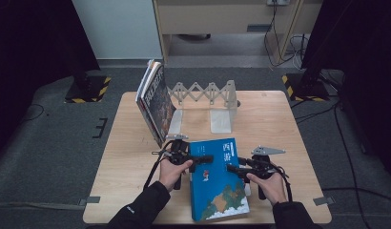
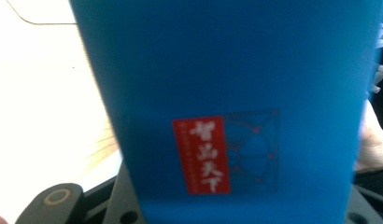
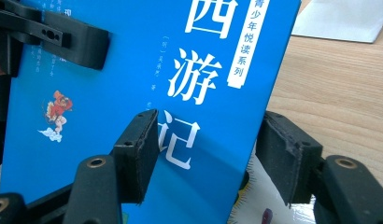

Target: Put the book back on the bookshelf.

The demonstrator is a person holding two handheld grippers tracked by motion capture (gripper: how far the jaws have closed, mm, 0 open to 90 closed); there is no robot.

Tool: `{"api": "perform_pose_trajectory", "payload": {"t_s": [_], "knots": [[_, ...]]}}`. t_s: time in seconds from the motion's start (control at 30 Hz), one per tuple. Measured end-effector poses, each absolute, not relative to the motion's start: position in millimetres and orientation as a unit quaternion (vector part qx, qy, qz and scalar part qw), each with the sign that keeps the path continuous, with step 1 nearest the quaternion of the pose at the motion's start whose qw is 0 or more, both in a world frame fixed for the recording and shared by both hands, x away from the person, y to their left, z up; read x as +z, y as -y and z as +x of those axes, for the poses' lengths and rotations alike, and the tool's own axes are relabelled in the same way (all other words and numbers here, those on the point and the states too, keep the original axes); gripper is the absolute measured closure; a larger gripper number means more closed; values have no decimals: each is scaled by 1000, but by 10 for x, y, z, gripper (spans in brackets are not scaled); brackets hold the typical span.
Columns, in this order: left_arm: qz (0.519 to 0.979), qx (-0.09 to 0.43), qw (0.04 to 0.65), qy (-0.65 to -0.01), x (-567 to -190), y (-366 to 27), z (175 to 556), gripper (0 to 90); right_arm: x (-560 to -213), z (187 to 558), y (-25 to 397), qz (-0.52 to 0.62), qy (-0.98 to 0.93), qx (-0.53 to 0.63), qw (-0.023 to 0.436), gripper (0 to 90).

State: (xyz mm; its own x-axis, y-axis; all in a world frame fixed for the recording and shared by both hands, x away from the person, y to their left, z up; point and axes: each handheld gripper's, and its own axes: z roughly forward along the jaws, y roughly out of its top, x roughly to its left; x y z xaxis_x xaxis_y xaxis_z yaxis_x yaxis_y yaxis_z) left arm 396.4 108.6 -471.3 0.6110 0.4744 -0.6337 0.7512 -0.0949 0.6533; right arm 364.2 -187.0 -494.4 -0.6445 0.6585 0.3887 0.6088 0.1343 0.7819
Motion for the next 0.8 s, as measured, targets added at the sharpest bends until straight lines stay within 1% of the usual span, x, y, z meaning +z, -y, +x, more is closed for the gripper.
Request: {"api": "perform_pose_trajectory", "payload": {"t_s": [0.27,0.43,0.6,0.67,0.7,0.77,0.8], "knots": [[729,-124,529,-417,-4614,-1134,3951,600,-4940,3627,1898,422,-745,515,31,363],[731,-116,535,-408,-4521,-1147,3933,609,-4942,3631,1915,425,-736,527,23,345],[732,-109,541,-400,-4466,-1144,3918,611,-4923,3636,1920,421,-729,539,17,349],[733,-109,542,-397,-4461,-1143,3921,611,-4925,3643,1912,421,-726,543,14,332],[734,-109,542,-394,-4457,-1141,3921,611,-4926,3647,1905,421,-725,545,11,333],[736,-107,544,-388,-4444,-1132,3917,611,-4920,3655,1885,414,-723,553,2,369],[736,-105,545,-387,-4433,-1128,3911,610,-4907,3656,1868,412,-722,556,0,355]]}}
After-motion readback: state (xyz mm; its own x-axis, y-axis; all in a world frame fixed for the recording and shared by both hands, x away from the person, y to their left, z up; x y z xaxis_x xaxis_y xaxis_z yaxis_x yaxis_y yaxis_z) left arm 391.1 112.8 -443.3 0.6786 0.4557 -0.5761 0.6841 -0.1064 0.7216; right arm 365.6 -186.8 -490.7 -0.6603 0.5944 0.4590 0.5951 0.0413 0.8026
